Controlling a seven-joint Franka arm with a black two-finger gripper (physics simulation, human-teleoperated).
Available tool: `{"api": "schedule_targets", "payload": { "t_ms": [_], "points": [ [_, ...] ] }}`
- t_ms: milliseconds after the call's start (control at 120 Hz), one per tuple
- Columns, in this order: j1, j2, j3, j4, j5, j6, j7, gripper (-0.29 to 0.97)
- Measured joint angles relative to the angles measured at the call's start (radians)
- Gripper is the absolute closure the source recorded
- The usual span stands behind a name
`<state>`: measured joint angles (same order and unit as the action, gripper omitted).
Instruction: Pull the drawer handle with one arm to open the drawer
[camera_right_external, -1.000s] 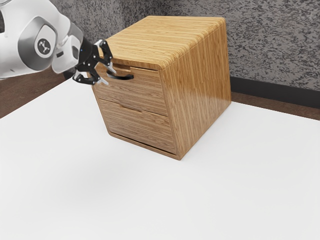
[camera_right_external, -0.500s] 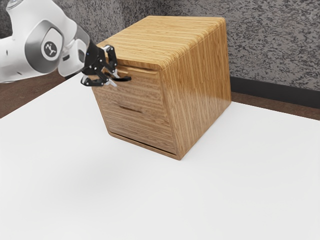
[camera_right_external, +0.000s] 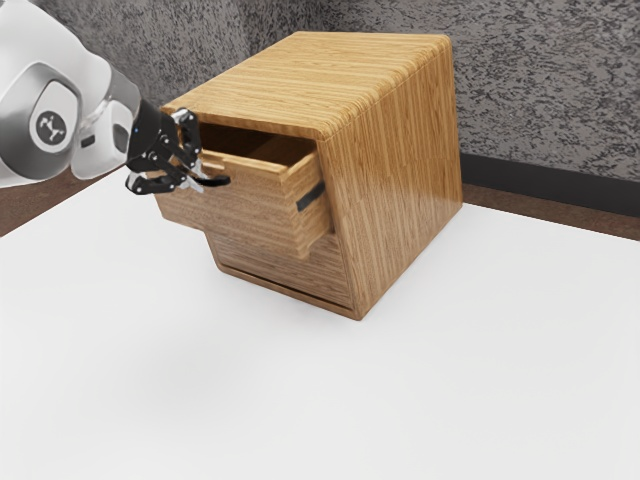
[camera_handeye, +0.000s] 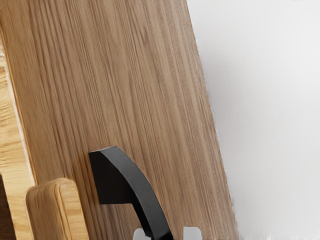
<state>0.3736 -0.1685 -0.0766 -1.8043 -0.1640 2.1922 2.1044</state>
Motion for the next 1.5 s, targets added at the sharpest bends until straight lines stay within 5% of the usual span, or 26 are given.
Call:
{"api": "schedule_targets", "payload": {
  "t_ms": [1500],
  "points": [
    [-0.063,-0.452,0.119,-0.432,0.054,-0.015,-0.063,0.80]
  ]
}}
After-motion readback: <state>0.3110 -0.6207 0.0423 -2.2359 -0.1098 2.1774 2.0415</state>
